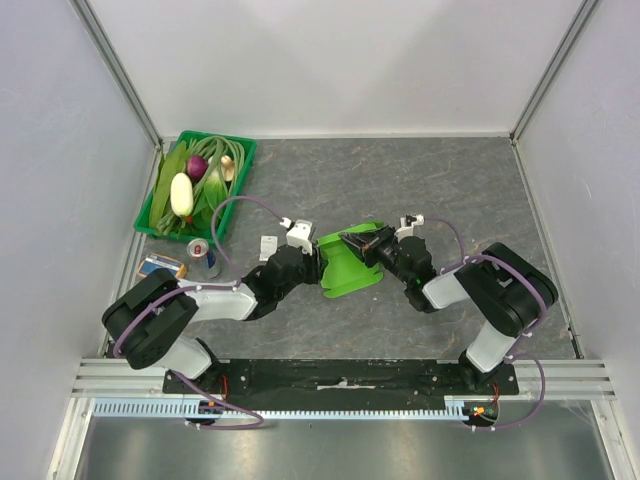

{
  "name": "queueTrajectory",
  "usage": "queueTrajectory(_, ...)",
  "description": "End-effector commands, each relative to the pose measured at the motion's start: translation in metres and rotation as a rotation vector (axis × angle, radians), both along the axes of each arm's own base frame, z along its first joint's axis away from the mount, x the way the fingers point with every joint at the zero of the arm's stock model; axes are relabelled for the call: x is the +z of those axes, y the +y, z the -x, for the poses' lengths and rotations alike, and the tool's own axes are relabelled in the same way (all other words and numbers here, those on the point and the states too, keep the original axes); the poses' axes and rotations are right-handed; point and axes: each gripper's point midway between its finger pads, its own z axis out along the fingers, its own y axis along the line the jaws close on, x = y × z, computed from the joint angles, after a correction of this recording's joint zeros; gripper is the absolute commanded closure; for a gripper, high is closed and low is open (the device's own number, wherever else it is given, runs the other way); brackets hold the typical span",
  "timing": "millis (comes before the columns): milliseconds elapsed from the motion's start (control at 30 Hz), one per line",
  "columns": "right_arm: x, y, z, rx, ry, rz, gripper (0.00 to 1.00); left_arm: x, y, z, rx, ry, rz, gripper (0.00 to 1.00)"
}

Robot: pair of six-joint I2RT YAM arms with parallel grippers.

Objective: Fold the paper box

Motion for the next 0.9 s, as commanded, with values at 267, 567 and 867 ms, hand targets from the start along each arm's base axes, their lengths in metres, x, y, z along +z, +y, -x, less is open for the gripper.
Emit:
queueTrajectory(267, -0.016, -0.004, -0.002, -0.034, 0.036, 0.026, 1.00, 0.019, 0.029, 0.016, 0.033, -0.097, 0.050, 0.53)
queueTrajectory(567, -0.018, -0.009, -0.008, -0.047, 0.050, 0.030, 1.00, 0.033, 0.071, 0.035, 0.161, -0.043, 0.083, 0.54)
queueTrajectory(867, -0.020, -0.007, -0.008, -0.040, 0.062, 0.027, 1.00, 0.038, 0.046, 0.007, 0.023, -0.098, 0.067, 0.51)
